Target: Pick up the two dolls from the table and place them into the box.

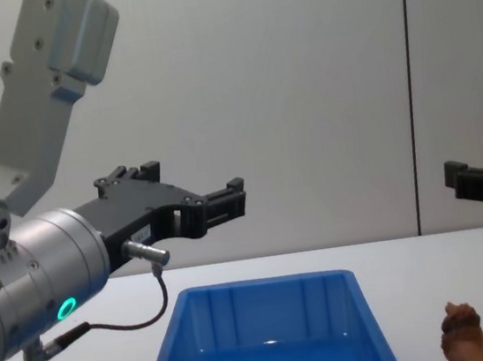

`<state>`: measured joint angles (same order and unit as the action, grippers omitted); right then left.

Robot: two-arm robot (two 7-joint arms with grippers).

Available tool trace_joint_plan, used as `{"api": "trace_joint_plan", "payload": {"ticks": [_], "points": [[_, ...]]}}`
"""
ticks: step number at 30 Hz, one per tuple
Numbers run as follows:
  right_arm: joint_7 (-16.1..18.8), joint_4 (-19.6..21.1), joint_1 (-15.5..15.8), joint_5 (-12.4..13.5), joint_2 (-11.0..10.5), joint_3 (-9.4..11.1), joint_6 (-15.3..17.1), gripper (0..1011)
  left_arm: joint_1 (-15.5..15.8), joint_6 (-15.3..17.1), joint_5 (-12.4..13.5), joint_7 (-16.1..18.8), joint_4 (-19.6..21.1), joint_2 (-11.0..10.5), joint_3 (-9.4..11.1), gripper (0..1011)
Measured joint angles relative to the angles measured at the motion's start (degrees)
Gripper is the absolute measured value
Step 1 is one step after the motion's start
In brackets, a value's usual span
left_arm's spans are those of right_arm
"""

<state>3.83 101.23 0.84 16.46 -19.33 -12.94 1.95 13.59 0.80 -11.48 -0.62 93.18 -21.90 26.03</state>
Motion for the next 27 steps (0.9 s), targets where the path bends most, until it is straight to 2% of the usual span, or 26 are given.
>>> {"api": "trace_joint_plan", "payload": {"ticks": [27], "points": [[0.0,0.0,0.0,0.0,0.0,0.0,0.0,1001,0.0,0.0,0.0,0.0,0.0,0.0,0.0,1001]]}}
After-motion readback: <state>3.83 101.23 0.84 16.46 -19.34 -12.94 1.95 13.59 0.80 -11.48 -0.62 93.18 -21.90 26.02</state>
